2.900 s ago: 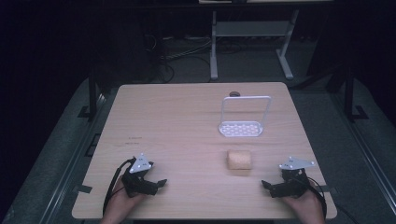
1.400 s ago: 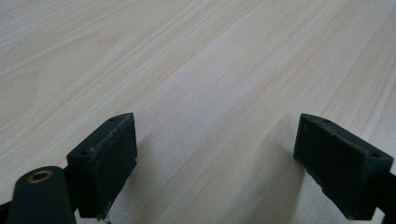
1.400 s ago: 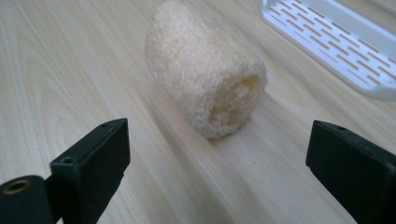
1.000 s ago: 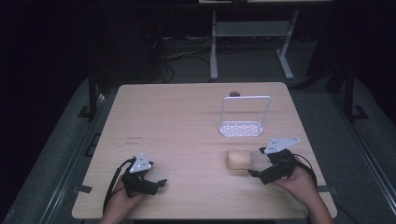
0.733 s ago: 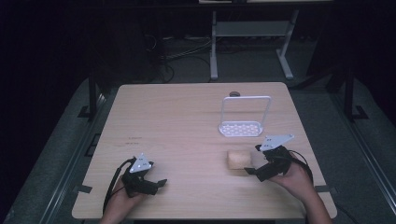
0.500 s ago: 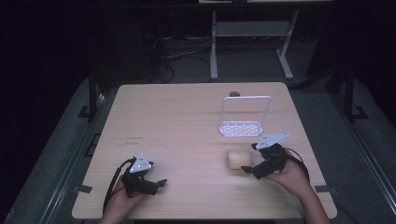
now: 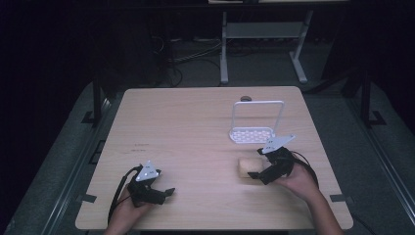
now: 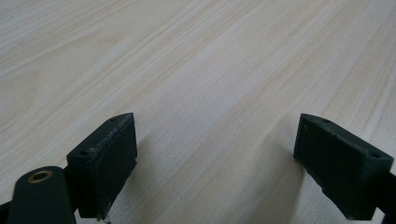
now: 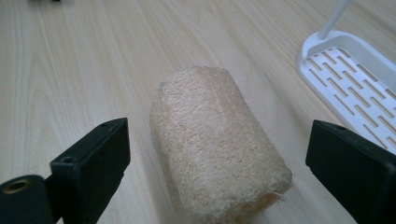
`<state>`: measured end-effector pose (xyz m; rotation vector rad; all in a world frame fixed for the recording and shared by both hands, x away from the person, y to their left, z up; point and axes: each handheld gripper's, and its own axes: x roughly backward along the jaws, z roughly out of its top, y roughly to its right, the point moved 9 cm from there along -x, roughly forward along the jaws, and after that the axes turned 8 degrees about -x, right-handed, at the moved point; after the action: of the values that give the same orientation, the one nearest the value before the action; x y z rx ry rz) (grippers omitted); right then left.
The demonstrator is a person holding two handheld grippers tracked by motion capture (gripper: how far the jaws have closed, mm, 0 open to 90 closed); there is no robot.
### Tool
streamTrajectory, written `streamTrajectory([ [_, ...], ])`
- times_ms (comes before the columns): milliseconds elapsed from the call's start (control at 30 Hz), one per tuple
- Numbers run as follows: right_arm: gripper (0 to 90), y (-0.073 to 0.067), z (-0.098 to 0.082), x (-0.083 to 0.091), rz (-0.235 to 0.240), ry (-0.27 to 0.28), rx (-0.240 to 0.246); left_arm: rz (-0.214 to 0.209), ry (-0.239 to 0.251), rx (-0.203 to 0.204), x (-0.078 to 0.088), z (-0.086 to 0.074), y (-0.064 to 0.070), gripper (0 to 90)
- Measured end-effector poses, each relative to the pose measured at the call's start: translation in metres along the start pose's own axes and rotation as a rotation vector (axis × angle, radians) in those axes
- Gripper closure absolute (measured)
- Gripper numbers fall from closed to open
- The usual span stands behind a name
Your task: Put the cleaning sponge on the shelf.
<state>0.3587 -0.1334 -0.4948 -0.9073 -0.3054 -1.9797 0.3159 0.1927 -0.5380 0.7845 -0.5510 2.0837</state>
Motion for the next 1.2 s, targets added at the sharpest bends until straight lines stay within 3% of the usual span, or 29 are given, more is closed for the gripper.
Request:
streamTrajectory([
  [333, 6.3, 0.002, -0.002, -0.012, 0.04, -0.032, 0.006, 0.0, 0.0, 0.0, 0.0, 0.0, 0.0, 12.7],
  [800, 6.5, 0.001, -0.006, -0.028, 0.043, -0.081, 0.045, 0.0, 0.0, 0.0, 0.0, 0.0, 0.0, 12.7],
  [1200, 15.8, 0.001, -0.009, -0.03, 0.039, -0.111, 0.051, 0.0, 0.0, 0.0, 0.0, 0.0, 0.0, 12.7],
])
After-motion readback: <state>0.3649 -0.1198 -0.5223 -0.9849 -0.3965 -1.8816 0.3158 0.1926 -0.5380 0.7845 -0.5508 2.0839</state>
